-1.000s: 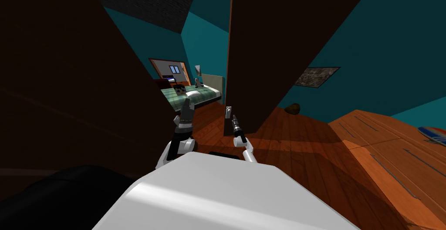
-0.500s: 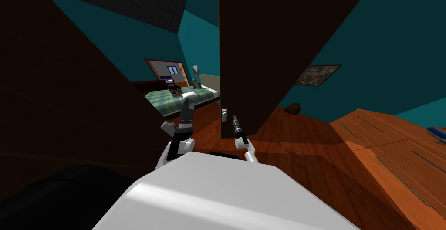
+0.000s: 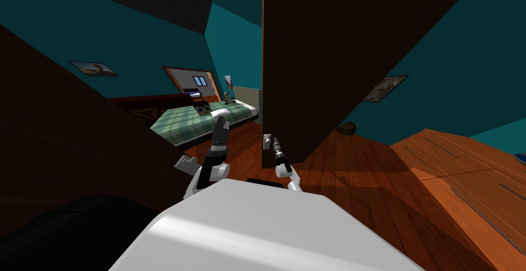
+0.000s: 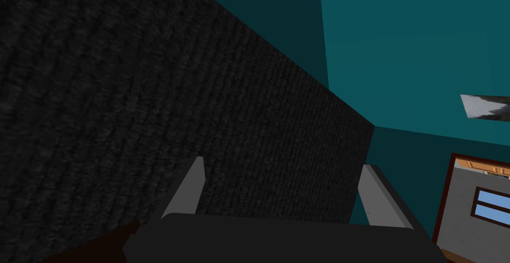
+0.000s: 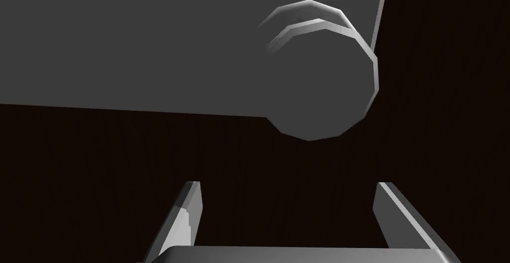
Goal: Push the door open
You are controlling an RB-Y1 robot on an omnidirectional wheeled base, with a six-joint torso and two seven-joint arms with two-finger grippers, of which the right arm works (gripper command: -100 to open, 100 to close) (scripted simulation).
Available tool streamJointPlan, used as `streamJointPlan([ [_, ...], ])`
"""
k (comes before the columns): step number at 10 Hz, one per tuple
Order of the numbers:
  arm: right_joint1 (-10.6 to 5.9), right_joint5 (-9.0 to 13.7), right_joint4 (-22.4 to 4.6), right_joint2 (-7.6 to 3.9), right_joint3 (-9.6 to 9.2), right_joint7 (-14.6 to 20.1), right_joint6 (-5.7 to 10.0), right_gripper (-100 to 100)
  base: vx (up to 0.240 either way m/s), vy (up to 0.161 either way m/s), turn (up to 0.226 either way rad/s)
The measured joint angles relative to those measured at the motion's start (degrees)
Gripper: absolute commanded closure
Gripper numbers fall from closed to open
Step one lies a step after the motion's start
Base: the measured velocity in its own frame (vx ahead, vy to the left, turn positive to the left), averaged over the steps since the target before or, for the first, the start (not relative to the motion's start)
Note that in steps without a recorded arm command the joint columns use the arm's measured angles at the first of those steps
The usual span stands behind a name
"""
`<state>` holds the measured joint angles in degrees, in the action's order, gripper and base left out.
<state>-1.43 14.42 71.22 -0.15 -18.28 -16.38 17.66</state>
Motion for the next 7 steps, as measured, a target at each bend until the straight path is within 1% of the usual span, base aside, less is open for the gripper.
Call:
streamJointPlan([
  [1,0.65,0.57,0.4,0.71,-0.67,-0.61,0.25,-100,0.067,0.178,-0.031],
  [2,1.0,1.07,0.86,1.49,-1.1,-1.12,0.27,-100,0.025,0.082,-0.013],
  [3,1.01,1.13,0.91,1.59,-1.16,-1.23,0.25,100,-0.002,-0.01,0.008],
  [7,1.01,1.02,0.78,1.63,-1.38,-1.16,0.15,100,-0.009,-0.016,0.01],
])
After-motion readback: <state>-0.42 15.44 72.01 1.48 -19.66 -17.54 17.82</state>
